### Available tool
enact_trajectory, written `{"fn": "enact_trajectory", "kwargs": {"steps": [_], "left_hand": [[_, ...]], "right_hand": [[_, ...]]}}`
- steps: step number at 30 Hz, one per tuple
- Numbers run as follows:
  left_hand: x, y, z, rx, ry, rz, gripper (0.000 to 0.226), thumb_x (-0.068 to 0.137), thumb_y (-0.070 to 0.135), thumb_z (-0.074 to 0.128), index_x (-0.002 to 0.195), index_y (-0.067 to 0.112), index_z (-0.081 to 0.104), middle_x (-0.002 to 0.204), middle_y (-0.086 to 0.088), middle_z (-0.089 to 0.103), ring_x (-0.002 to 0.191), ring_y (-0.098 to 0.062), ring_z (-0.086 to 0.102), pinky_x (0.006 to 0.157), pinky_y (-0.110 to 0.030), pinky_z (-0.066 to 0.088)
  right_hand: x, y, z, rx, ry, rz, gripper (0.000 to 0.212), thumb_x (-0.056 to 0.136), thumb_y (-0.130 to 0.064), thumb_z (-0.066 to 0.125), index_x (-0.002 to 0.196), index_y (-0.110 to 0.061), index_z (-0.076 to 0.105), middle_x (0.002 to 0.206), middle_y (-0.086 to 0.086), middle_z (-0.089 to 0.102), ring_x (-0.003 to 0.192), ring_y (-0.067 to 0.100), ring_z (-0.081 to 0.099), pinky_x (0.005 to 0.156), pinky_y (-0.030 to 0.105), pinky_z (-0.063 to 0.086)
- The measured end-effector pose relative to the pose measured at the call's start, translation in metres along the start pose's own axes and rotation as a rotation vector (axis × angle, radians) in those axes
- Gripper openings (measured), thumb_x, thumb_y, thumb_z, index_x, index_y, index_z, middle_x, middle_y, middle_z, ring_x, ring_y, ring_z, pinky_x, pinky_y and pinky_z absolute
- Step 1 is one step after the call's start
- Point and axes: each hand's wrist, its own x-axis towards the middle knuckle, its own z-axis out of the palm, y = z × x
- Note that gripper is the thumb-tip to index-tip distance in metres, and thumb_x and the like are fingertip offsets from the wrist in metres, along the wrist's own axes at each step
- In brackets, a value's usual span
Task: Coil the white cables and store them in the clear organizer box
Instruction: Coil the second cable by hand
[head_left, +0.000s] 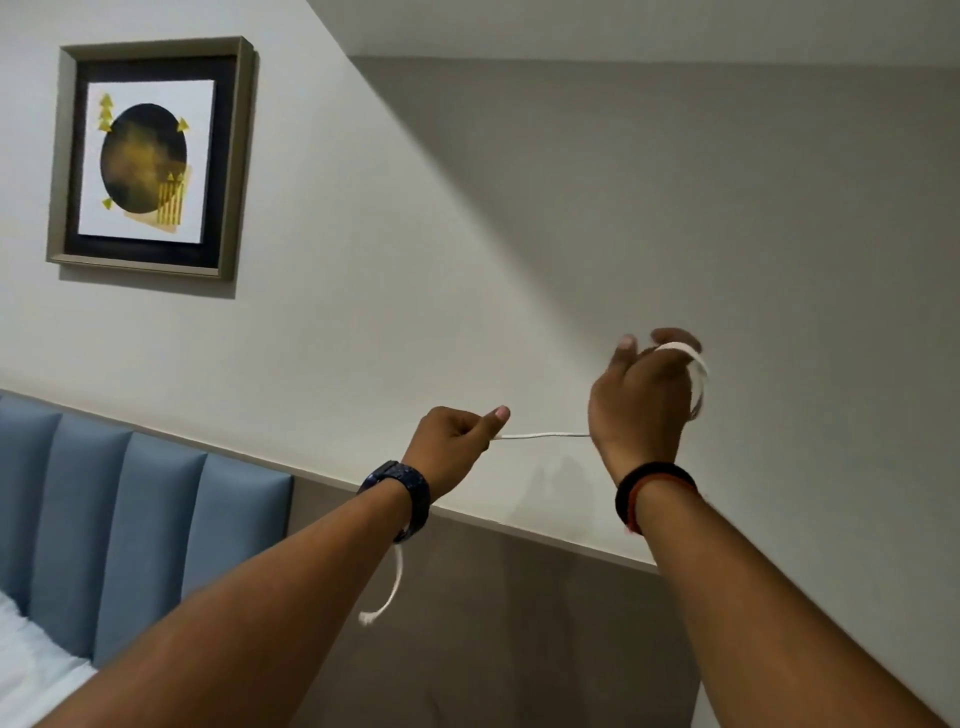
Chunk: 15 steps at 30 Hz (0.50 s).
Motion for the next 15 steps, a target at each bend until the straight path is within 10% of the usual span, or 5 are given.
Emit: {"fn": "enact_trajectory", "kwargs": {"steps": [5, 9, 15], "left_hand": [[0.013, 0.005, -0.019, 0.068, 0.102, 0.098, 0.063, 0.086, 0.048, 0.058, 0.045, 0.019, 0.02, 0.038, 0.007, 0.012, 0.045, -0.015, 0.025, 0.056, -0.028, 0.023], [0.025, 0.007, -0.035, 0.06, 0.204, 0.101, 0.061, 0.085, 0.052, 0.057, 0.048, 0.014, 0.027, 0.046, 0.0, 0.02, 0.045, -0.016, 0.02, 0.055, -0.029, 0.022], [0.023, 0.007, -0.022, -0.088, 0.236, 0.013, 0.06, 0.089, 0.052, 0.048, 0.047, 0.017, 0.024, 0.04, 0.007, 0.029, 0.048, -0.009, 0.046, 0.051, -0.027, 0.021]], "right_hand": [[-0.03, 0.02, -0.006, -0.653, -0.875, -0.096, 0.084, 0.086, -0.071, 0.015, 0.098, -0.002, 0.062, 0.091, 0.016, 0.068, 0.08, 0.031, 0.061, 0.074, 0.036, 0.043], [-0.04, -0.007, -0.013, 0.002, -1.432, 0.33, 0.073, 0.076, -0.083, 0.016, 0.055, -0.017, 0.036, 0.047, -0.002, 0.034, 0.043, 0.016, 0.026, 0.049, 0.027, 0.028], [-0.015, -0.066, -0.018, 1.137, -1.226, 0.478, 0.05, 0.089, -0.053, 0.041, 0.056, -0.016, 0.036, 0.041, -0.006, 0.023, 0.04, 0.013, 0.02, 0.043, 0.025, 0.025]]}}
